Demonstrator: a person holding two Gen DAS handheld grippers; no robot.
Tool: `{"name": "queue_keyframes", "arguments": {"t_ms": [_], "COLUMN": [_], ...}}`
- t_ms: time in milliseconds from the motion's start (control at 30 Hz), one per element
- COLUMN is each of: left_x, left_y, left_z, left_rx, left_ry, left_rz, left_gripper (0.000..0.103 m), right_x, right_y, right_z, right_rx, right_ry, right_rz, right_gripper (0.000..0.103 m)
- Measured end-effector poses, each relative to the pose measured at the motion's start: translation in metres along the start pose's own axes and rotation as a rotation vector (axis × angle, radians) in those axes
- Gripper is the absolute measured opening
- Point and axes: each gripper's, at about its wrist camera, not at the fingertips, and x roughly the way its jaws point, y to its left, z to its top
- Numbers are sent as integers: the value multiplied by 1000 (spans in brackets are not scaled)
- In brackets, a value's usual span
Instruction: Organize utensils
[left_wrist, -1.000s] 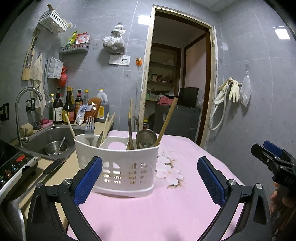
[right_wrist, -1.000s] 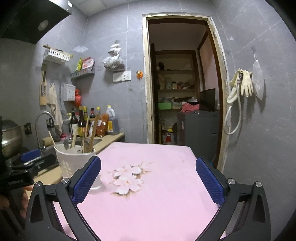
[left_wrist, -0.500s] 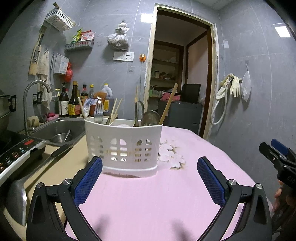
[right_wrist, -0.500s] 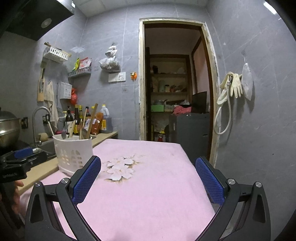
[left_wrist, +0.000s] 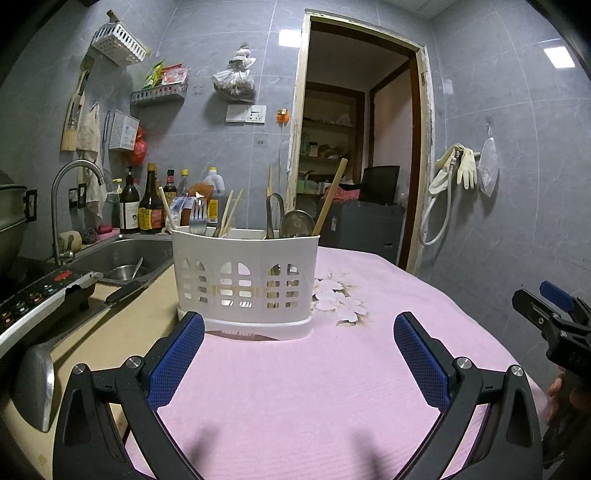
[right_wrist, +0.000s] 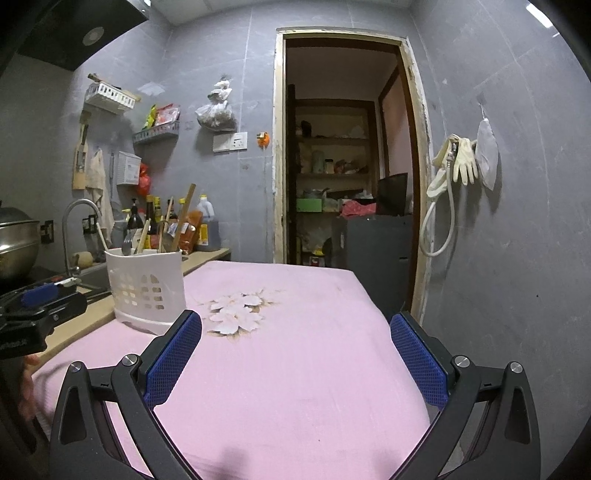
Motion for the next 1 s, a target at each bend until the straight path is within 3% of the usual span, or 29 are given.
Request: {"name": "queue_keyframes", "arguments": {"t_ms": [1000], "left_x": [2], "left_y": [2], "left_z": [-2], "left_rx": [4], "left_ry": [9], "left_rz": [-8], "left_gripper": [101], "right_x": [1], "right_y": [0], "right_z": [-5], "right_rx": [6], "right_ry": [15], "right_rz": [0], "right_gripper": [103]}}
